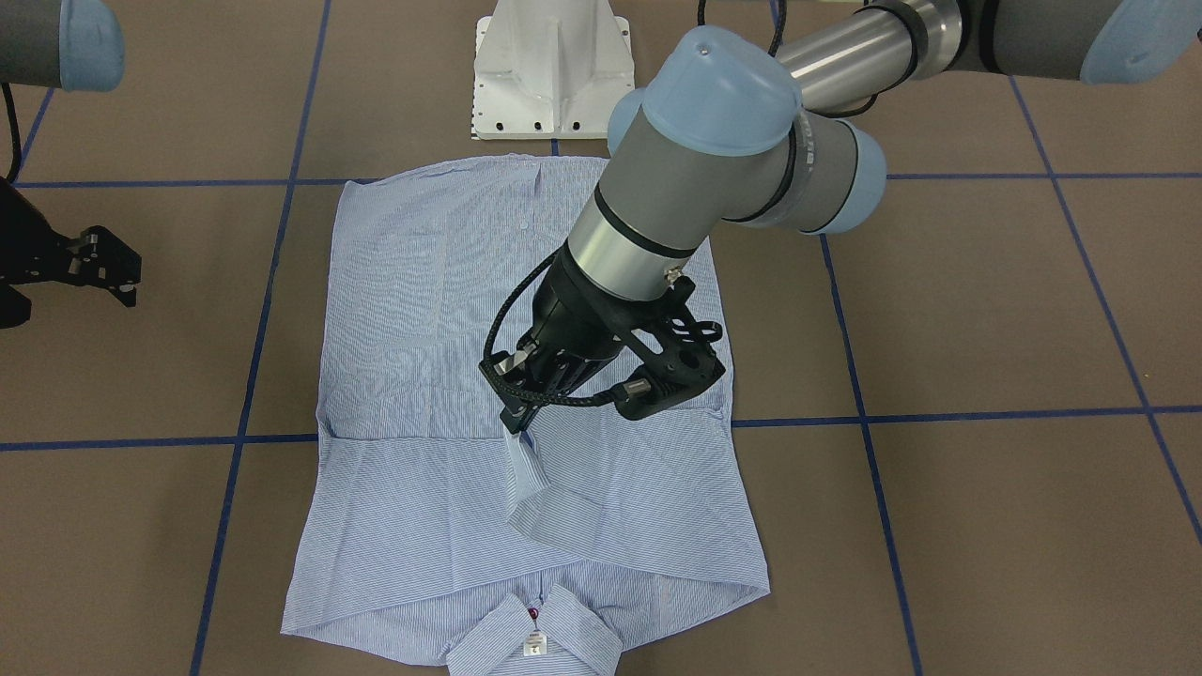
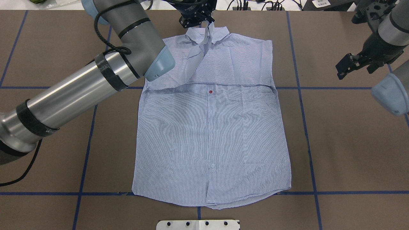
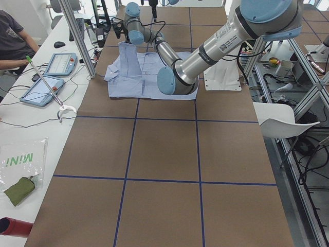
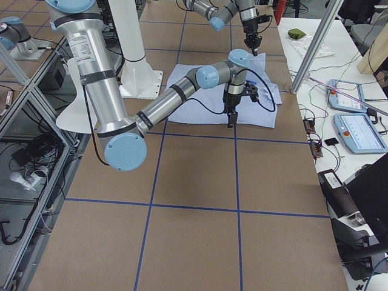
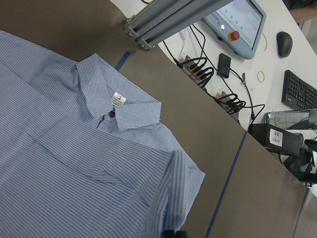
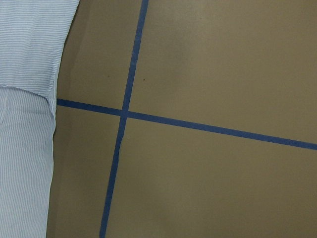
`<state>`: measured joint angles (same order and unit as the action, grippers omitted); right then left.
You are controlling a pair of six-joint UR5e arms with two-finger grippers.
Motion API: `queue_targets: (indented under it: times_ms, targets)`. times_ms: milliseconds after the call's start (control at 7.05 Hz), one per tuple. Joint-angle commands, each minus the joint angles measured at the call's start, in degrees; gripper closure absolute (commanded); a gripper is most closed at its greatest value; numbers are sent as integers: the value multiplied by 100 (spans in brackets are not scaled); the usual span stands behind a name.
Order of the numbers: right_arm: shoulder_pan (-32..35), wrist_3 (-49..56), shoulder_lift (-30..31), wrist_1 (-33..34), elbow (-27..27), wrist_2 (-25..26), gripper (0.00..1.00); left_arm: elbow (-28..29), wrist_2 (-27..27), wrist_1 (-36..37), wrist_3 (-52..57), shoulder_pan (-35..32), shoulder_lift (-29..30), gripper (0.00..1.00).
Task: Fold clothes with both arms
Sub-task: 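Carry the sleeve across the chest toward the collar with the left gripper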
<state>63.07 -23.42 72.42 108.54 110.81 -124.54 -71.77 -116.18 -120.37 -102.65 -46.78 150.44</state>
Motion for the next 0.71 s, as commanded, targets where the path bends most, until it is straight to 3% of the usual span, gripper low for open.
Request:
queue_targets:
  times_ms: [0,142,425,567]
  targets:
    - [-5,-13,0,0,-16,0,0,388,505,-519,-44,536,37,100]
    - [-5,-13,0,9,-33,0,0,896,700,-975,-44,738,194,100]
    - [-5,-22,0,9,-42,-9,0,1785,1585,-1750,-44,1283,450,100]
    - [-5,-31,-9,0,-42,-9,0,1989,1642,-2249,-27,1433,433,23]
